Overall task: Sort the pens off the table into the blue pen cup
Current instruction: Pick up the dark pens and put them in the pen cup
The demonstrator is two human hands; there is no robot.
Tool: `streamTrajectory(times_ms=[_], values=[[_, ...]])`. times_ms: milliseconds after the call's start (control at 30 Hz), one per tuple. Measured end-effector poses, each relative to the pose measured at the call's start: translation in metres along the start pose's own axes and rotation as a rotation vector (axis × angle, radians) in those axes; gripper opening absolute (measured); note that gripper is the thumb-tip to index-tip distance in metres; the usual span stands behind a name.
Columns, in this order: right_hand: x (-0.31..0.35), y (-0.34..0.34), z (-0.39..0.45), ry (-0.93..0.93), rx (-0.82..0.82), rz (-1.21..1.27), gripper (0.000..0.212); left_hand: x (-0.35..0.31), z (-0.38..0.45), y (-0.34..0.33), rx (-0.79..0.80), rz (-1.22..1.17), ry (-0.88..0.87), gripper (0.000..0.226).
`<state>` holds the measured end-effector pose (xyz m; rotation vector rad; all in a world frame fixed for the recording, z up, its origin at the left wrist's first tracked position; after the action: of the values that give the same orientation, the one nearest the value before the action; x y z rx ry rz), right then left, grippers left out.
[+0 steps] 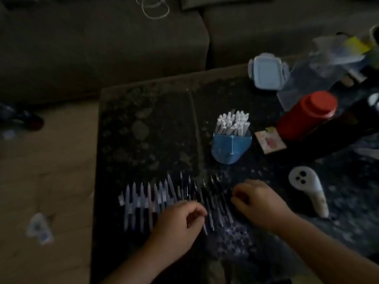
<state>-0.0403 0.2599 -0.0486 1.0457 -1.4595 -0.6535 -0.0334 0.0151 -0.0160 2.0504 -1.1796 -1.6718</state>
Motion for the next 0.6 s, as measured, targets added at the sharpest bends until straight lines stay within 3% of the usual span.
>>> streamTrajectory(times_ms=[133, 267, 467, 600], values=[[-0.008, -0.022, 0.022, 0.231, 0.152, -0.079, 0.051, 0.008, 0.04, -0.017, -0.172, 0.181, -0.346, 0.013], [-0.008, -0.024, 0.028, 0.386, 0.103, -0.126, 0.059, 0.018, 0.068, -0.041, -0.24, 0.352, -0.59, 0.037], [-0.013, -0.012, 0.033, 0.328, 0.113, -0.022, 0.055, 0.001, 0.085, -0.064, -0.22, 0.5, -0.699, 0.05], [-0.017, 0.001, 0.035, 0.144, 0.265, -0.102, 0.044, -0.01, 0.087, -0.065, -0.196, 0.585, -0.703, 0.053]])
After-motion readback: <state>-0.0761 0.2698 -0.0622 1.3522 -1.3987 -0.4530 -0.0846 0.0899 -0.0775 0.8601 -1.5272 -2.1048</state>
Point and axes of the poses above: each hand's wrist, its own z-axis towards the middle knuckle, its own y-axis out of the back of the hand, x = y × z, the point moved 4 cm from there along z, towards the middle knuckle, and after that the axes turned 8 degrees about -x, right-handed, at the moved point
